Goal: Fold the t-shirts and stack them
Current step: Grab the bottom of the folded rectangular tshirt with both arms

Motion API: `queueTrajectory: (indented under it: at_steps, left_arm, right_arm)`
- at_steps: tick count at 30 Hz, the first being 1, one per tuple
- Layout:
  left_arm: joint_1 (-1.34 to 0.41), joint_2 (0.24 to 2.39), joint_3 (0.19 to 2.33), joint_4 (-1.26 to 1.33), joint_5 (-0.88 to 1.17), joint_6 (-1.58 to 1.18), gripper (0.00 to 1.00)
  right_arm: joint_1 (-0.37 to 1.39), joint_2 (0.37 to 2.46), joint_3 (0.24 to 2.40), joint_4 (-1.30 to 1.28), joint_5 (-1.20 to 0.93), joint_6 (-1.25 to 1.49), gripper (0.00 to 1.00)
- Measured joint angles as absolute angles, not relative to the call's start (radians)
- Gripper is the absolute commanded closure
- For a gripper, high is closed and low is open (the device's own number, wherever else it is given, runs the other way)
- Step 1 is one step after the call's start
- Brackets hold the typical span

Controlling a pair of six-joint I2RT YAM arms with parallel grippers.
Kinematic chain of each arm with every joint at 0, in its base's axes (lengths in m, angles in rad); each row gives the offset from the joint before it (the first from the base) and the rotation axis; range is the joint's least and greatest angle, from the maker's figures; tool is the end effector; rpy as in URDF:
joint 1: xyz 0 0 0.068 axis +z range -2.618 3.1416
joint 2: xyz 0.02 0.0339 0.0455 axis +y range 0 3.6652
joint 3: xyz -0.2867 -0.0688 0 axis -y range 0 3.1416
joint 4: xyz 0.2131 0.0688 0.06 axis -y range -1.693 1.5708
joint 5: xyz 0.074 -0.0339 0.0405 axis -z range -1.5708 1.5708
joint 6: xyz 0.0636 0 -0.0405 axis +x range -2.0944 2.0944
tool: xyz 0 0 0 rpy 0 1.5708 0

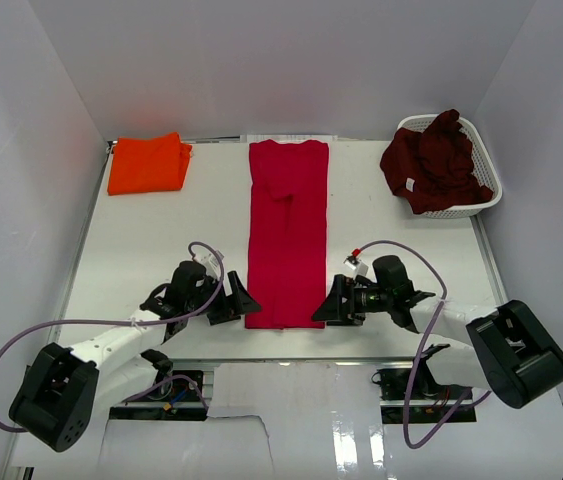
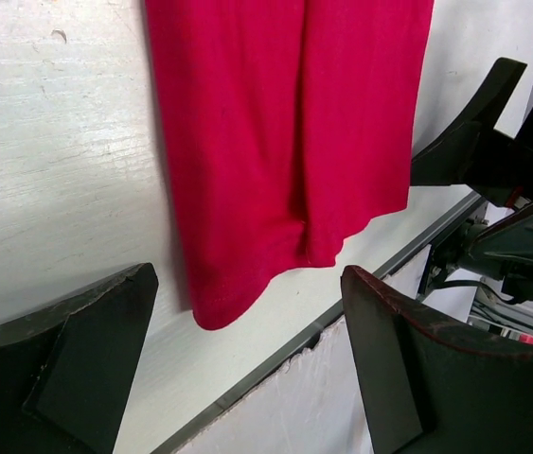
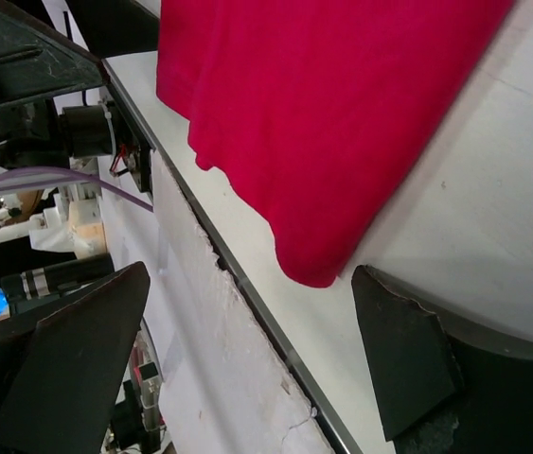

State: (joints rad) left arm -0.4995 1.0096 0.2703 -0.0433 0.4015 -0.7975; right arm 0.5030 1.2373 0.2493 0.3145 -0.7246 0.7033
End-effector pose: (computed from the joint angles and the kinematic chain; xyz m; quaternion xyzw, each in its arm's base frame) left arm 0.1279 -0.0981 0.1635 -0.0586 0.9061 -0.3740 0.1887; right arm 0.1449 0.1278 0.1636 -0.0687 0.8537 0.4931 0.1529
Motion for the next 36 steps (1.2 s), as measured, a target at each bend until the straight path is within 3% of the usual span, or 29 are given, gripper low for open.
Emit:
queueTrajectory:
  at_steps: [4,6,8,10,14,15,22,27,36]
  left_arm:
    - [-0.5,1.026,0.27,-0.017,0.404,-0.806,0.09]
    - [-0.5,1.03,0.27,-0.012,0.405,-0.81,0.09]
    - [-0.5,1.03,0.27,-0.01,0.405,-0.81,0.1]
    - [-0.5,1.03,0.27,-0.011,0.404,-0.81,0.1]
    - [-0.5,1.031,0.27,-0.012,0.404,-0.81,0.11]
    - [-0.5,1.032,0.27,-0.011,0.404,-0.81,0.11]
    - [-0.5,1.041,0.27,-0.002,0.405,-0.81,0.11]
    - [-0.5,1.046,0.27,0.003,0.407,-0.81,0.12]
    - [-0.5,1.078,0.271,0.036,0.419,-0.804,0.15]
  right_arm:
    - [0.536,1.272,0.25,0.373,-0.714,0.737,0.09]
    - [0.551,1.28,0.25,0.387,-0.699,0.749,0.19]
    - [0.561,1.285,0.249,0.387,-0.682,0.757,0.21]
    - [0.568,1.285,0.249,0.384,-0.667,0.757,0.33]
    - [0.574,1.287,0.249,0.356,-0.633,0.76,0.38]
    - [0.575,1.287,0.249,0.354,-0.629,0.76,0.47]
    - [0.579,1.307,0.248,0.311,-0.583,0.755,0.82]
    - [0.579,1.321,0.247,0.303,-0.575,0.759,0.92]
    - [0.579,1.323,0.248,0.301,-0.574,0.76,0.92]
